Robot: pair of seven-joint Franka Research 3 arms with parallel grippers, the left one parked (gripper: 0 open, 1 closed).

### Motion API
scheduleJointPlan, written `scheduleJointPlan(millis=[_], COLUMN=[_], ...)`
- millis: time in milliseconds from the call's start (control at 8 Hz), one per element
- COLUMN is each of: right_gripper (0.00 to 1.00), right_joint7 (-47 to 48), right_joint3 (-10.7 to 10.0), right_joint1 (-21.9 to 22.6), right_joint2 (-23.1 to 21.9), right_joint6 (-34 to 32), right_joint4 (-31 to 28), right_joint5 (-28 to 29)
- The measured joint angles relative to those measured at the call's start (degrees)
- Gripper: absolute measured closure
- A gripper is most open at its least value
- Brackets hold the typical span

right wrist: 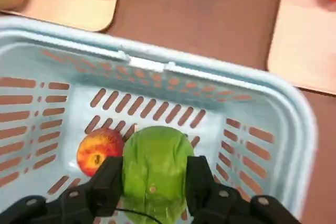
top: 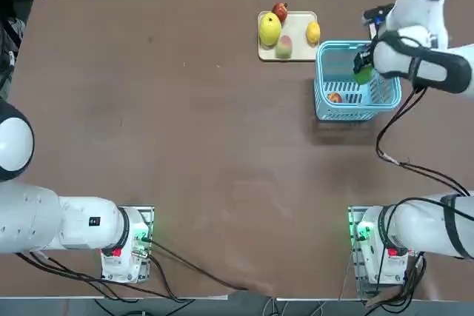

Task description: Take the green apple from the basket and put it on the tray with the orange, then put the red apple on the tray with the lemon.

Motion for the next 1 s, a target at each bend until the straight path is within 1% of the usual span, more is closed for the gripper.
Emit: scheduleJointPlan(millis=[125,250,375,500,625,750,1000], right_gripper=[0.36,0.36,0.36,0.36,0.36,0.36,0.36], right_joint7=[0.2,0.3,0.2,-0.4,-1.0,-1.3,-2.2], right_joint3=[-0.3,-1.0,-2.1,-3.4,-4.3,-4.7,-4.9], right_joint1=[-0.2,-0.8,-1.7,-2.8,-4.2,-5.7,-9.1], right_joint2=[-0.8,-0.5,1.0,3.9,8.2,13.5,25.4], right_joint6=[-6.1,-10.3,-12.4,-12.8,-12.7,-12.1,-9.7], right_joint4=[4.2,8.7,12.8,16.3,19.9,23.8,33.2], right_joint5=[0.0,0.0,0.0,0.0,0.0,0.0,-0.1])
